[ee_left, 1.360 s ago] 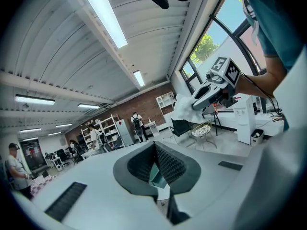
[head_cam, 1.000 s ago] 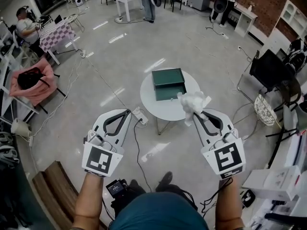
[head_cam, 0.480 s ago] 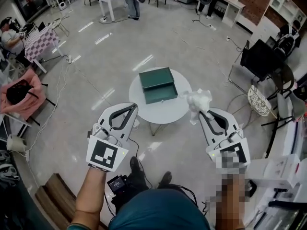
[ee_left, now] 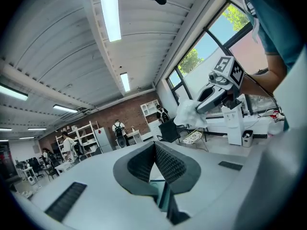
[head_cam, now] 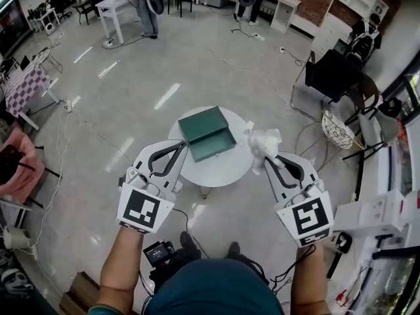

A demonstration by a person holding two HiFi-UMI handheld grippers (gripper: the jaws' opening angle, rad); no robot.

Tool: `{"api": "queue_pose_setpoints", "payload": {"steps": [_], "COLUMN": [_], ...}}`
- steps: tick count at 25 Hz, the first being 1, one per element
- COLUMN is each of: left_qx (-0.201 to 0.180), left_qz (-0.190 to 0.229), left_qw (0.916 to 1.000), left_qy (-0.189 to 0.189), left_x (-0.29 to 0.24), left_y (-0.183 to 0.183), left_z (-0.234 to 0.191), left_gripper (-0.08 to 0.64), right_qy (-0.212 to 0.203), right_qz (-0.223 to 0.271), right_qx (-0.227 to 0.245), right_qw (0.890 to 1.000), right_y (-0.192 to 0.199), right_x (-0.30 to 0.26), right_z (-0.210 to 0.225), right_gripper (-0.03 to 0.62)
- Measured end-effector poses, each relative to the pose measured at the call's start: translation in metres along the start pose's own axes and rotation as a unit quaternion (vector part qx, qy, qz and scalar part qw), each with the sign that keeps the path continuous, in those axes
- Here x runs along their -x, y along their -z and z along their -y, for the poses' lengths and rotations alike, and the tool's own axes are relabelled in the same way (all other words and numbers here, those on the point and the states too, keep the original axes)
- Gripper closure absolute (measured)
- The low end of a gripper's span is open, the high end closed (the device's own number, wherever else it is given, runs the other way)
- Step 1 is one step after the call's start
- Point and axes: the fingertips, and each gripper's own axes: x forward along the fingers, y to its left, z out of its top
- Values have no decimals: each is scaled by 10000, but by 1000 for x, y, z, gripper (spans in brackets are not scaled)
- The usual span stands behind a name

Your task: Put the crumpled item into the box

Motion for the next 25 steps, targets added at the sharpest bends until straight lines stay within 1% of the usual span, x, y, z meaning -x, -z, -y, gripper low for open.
{"api": "queue_pose_setpoints", "payload": {"steps": [3, 5, 9, 12, 17, 25], "left_qx": [46, 93, 192, 246, 330, 525], "left_qz": [86, 102, 55, -61, -348, -922], "left_qw": [9999, 9999, 9998, 9997, 9985, 9928], "left_qy": [82, 99, 47, -29, -273, -557], "left_x": [5, 7, 10, 4, -15, -68], "left_y": [11, 22, 51, 70, 103, 174], "left_z": [-22, -35, -66, -78, -94, -118], "left_gripper": [541, 541, 541, 541, 541, 541], "right_qy": [74, 75, -103, -250, -635, -1337], "right_qz": [-80, -125, -203, -219, -264, -468], "right_qx": [-2, -84, -117, -131, -213, -309], "right_qw": [9999, 9999, 9997, 9994, 9974, 9894], "right_y": [-14, -20, -25, -20, 3, 69], "right_x": [-18, -32, -75, -105, -161, -276], "right_z": [-10, -17, -32, -30, -20, -1], "right_gripper": [525, 525, 525, 525, 525, 525]}}
